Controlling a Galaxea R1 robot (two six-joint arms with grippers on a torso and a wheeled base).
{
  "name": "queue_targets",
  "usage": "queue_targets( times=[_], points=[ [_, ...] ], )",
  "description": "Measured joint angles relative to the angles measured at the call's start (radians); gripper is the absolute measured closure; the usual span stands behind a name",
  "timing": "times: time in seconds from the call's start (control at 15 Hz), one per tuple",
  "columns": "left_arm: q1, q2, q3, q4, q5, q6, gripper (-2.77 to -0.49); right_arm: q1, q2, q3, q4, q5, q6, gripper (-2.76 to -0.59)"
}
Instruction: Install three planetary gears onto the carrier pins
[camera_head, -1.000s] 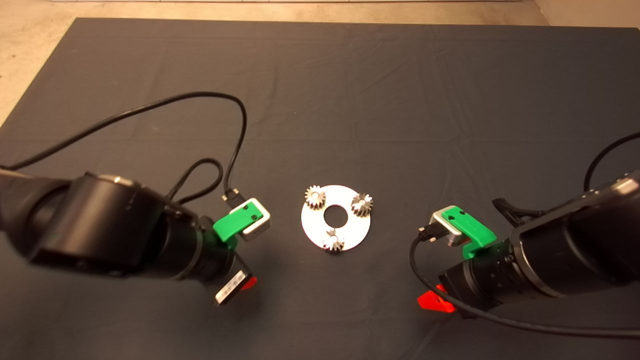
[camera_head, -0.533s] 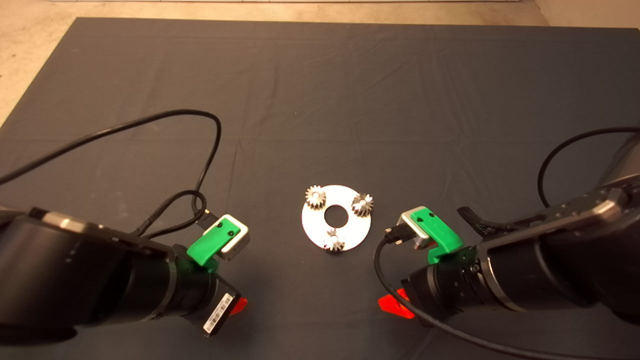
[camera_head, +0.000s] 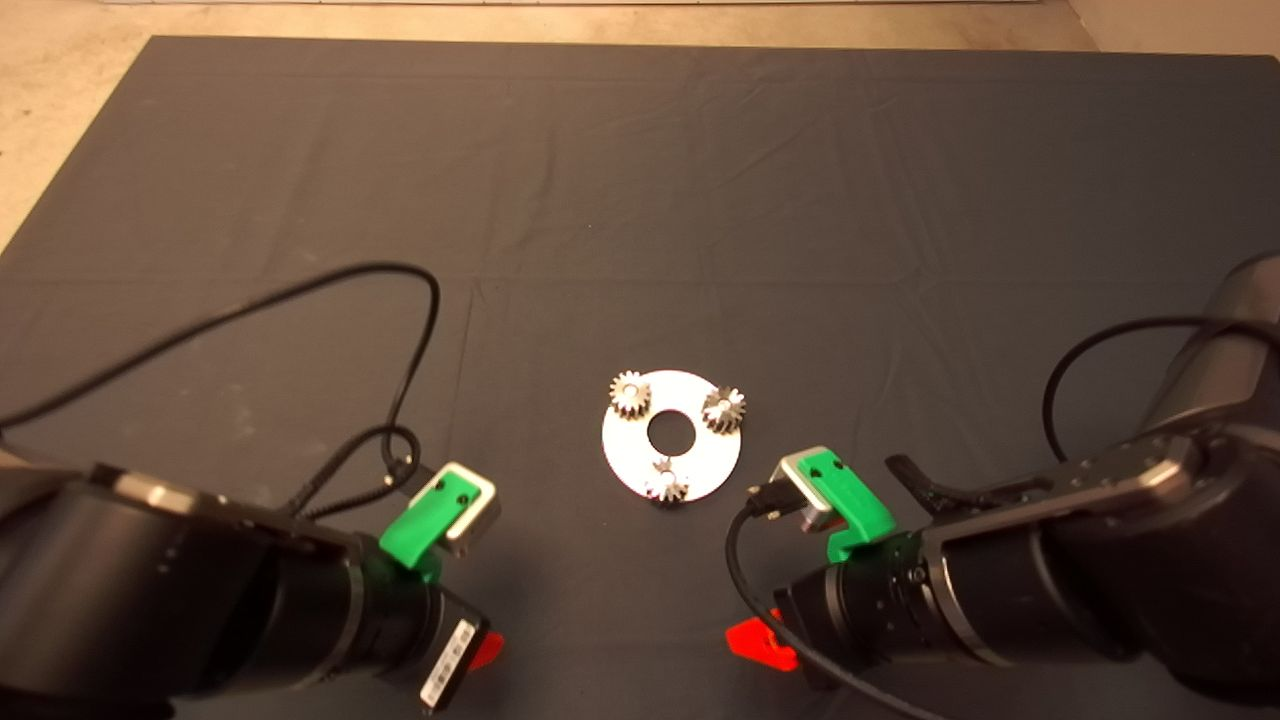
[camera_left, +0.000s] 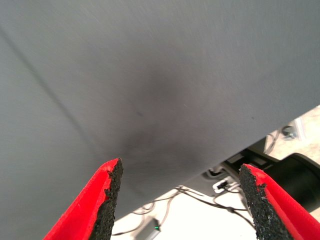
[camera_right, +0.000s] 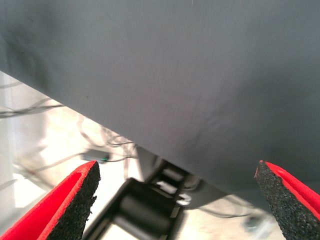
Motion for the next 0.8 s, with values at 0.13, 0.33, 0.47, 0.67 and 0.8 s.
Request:
queue_targets(
  times=[0.13, 0.33, 0.47, 0.67, 0.8],
  points=[
    [0.091, 0.000, 0.000, 0.043, 0.000, 0.000, -1.62, -0.160, -0.059, 0.000, -0.079, -0.002, -0.015, -2.34],
    [0.098, 0.001, 0.001, 0.067, 0.000, -0.001, -1.62, -0.237, -0.107, 0.000, -0.130, -0.007, -0.050, -2.34],
    [0.055, 0.003, 0.001, 0.077, 0.001, -0.002, -1.62, -0.225, -0.110, 0.000, -0.159, -0.004, -0.060, -2.34],
    [0.055, 0.003, 0.001, 0.078, 0.000, -0.002, -1.62, -0.222, -0.129, 0.000, -0.167, -0.007, -0.077, -2.34],
    [0.055, 0.003, 0.001, 0.078, 0.000, -0.002, -1.62, -0.215, -0.129, 0.000, -0.170, -0.005, -0.084, -2.34]
  ],
)
